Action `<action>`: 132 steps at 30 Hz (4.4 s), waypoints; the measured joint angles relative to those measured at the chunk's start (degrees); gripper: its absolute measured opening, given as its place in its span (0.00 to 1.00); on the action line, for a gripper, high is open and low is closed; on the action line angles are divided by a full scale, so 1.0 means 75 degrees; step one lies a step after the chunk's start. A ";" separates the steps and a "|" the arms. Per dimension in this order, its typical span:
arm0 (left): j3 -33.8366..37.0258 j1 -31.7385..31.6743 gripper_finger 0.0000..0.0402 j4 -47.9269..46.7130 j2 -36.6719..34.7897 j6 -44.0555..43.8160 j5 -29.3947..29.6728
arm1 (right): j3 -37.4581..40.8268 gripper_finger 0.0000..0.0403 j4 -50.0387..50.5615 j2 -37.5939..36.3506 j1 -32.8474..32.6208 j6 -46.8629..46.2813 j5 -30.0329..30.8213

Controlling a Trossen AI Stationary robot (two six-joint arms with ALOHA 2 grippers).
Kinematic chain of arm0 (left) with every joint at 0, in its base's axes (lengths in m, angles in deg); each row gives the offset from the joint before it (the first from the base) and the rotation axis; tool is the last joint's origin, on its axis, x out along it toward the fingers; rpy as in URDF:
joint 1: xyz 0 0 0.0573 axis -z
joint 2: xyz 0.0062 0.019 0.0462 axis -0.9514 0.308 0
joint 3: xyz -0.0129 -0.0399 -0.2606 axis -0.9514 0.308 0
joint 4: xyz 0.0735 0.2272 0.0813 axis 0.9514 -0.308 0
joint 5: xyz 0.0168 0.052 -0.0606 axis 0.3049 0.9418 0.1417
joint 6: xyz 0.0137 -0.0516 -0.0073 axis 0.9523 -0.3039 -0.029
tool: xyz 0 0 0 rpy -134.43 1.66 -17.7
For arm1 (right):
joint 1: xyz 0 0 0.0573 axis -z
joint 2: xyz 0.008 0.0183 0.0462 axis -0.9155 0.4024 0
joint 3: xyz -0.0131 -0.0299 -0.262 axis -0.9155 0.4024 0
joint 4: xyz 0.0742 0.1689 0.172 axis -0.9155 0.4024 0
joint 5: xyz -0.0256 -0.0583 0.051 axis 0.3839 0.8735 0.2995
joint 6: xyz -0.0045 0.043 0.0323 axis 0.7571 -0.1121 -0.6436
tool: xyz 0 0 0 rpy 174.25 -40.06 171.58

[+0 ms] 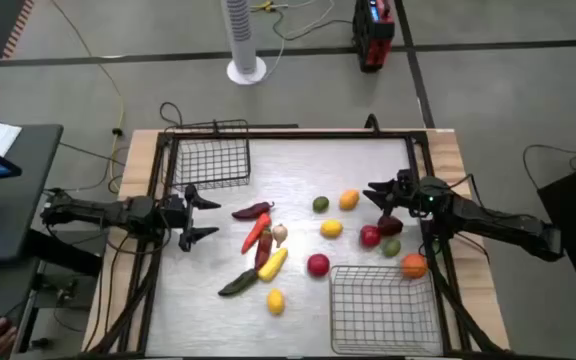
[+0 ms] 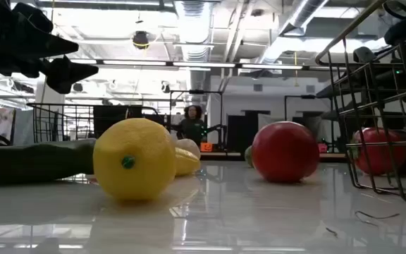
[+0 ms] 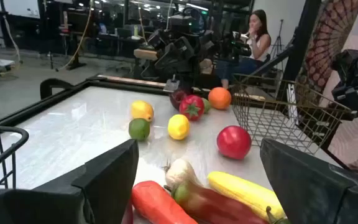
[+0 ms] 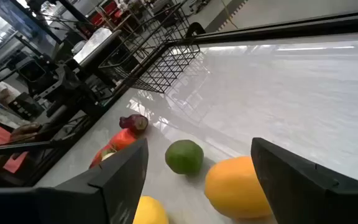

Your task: Sort produce into baskets

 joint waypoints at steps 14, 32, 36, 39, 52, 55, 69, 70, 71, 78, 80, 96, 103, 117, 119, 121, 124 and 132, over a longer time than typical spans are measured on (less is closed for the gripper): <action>0.0000 0.0000 0.81 0.0000 0.0000 0.0000 0.0000 | 0.0000 0.78 0.0000 -0.0002 0.0001 0.0000 -0.0001; 0.0001 0.0000 0.81 0.0000 0.0001 -0.0001 0.0000 | 0.0000 0.78 0.0000 -0.0001 0.0000 0.0000 0.0001; 0.0003 0.0000 0.81 0.0000 0.0000 0.0001 -0.0001 | 0.0000 0.78 0.0000 -0.0001 0.0001 0.0000 0.0001; 0.0003 0.0000 0.81 0.0000 0.0000 -0.0001 0.0000 | 0.0000 0.78 0.0000 -0.0001 0.0000 0.0000 0.0001; 0.0000 0.0000 0.81 0.0000 0.0001 -0.0001 0.0000 | 0.0000 0.78 0.0000 -0.0002 0.0001 0.0000 -0.0001; 0.0000 0.0000 0.81 0.0000 0.0000 -0.0001 0.0000 | 0.0000 0.78 0.0000 -0.0001 0.0000 0.0000 0.0000; 0.0002 0.0000 0.81 0.0000 0.0000 -0.0003 0.0000 | 0.0000 0.78 0.0000 -0.0001 0.0001 0.0001 0.0001; 0.0000 0.0000 0.81 0.0006 0.0000 -0.0019 0.0000 | 0.0000 0.78 0.0000 -0.0002 0.0000 0.0000 -0.0001; 0.0000 0.0000 0.81 0.0006 0.0000 -0.0096 -0.0002 | 0.0000 0.78 0.0000 -0.0002 0.0001 0.0000 0.0001; 0.0000 0.0000 0.81 0.0024 0.0003 -0.1470 0.0000 | 0.0000 0.78 0.0000 0.0001 -0.0002 0.0000 -0.0002; 0.0000 0.0000 0.81 0.0058 0.0003 -0.2064 0.0003 | 0.0000 0.78 0.0000 -0.0001 0.0001 0.0000 0.0001; -0.0012 -0.0001 0.81 0.0077 0.0001 -0.3910 0.1196 | 0.0000 0.78 0.0000 -0.0002 0.0001 0.0009 0.0009; -0.0012 0.0000 0.81 0.0083 0.0003 -0.3988 0.1275 | 0.0000 0.78 -0.0009 -0.0002 0.0013 0.0003 0.0039; -0.0379 0.0000 0.81 0.1015 0.0002 -0.1679 0.0377 | 0.0007 0.78 -0.0428 0.0001 0.0056 -0.0139 0.1020; -0.0500 0.0000 0.81 0.0975 0.0106 -0.1213 0.0388 | 0.0011 0.78 -0.1108 0.0001 0.0056 0.0139 0.0342; -0.0598 -0.0006 0.81 0.0904 0.0295 -0.0979 0.0394 | -0.0081 0.78 -0.1720 -0.0002 0.0056 0.0235 -0.0253; -0.0805 -0.0029 0.81 0.0945 0.0853 -0.0987 0.0440 | -0.0533 0.78 -0.1454 0.0225 -0.0027 0.0519 -0.0371; -0.1594 -0.0032 0.81 0.0882 0.3536 -0.1196 0.0452 | -0.1374 0.77 -0.1069 0.2176 -0.0476 0.1637 -0.0178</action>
